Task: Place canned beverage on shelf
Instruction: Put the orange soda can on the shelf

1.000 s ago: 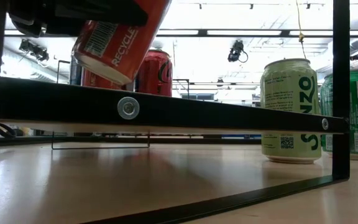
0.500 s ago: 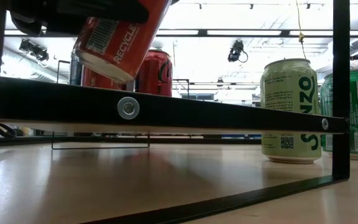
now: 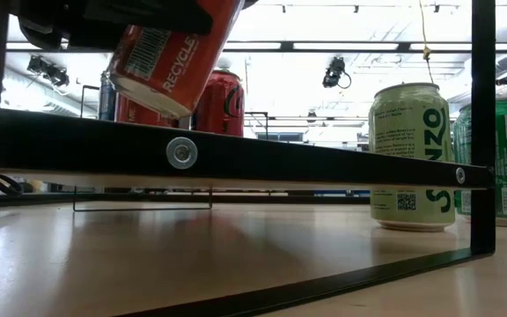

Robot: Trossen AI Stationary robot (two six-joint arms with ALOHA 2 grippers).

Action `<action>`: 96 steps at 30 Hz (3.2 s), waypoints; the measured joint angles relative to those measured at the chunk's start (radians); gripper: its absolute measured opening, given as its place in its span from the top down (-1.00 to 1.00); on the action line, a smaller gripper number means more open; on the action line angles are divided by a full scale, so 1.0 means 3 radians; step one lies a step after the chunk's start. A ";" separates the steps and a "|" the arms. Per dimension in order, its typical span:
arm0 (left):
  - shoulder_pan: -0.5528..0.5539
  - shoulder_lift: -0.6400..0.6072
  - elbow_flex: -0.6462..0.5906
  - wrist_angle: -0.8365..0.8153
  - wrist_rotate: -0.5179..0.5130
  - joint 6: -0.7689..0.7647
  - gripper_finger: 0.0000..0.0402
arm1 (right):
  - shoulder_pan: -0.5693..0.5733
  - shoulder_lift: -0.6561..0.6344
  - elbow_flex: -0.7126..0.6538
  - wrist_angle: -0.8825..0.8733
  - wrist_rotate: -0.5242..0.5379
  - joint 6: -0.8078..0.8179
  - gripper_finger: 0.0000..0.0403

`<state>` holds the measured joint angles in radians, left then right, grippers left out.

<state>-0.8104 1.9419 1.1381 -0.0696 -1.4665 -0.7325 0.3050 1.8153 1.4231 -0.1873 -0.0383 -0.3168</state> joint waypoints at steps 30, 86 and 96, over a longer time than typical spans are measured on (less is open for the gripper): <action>0.0038 -0.0259 0.0013 -0.0315 0.0556 0.0164 -0.75 | -0.0028 -0.0030 -0.0003 -0.0348 0.0014 -0.0108 -0.60; 0.0001 -0.1228 0.0005 -0.1133 0.1157 0.0069 -0.74 | -0.0555 -0.0136 -0.0004 -0.1127 -0.0512 0.0208 -0.60; 0.0002 -0.1226 0.0005 -0.1133 0.1157 0.0070 -0.74 | -0.0589 -0.0135 -0.0005 -0.1096 -0.0577 0.0244 -0.61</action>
<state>-0.8099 1.5742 1.1397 -0.4095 -1.1194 -0.7116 0.1284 1.7748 1.4216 -0.5160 -0.2115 -0.2436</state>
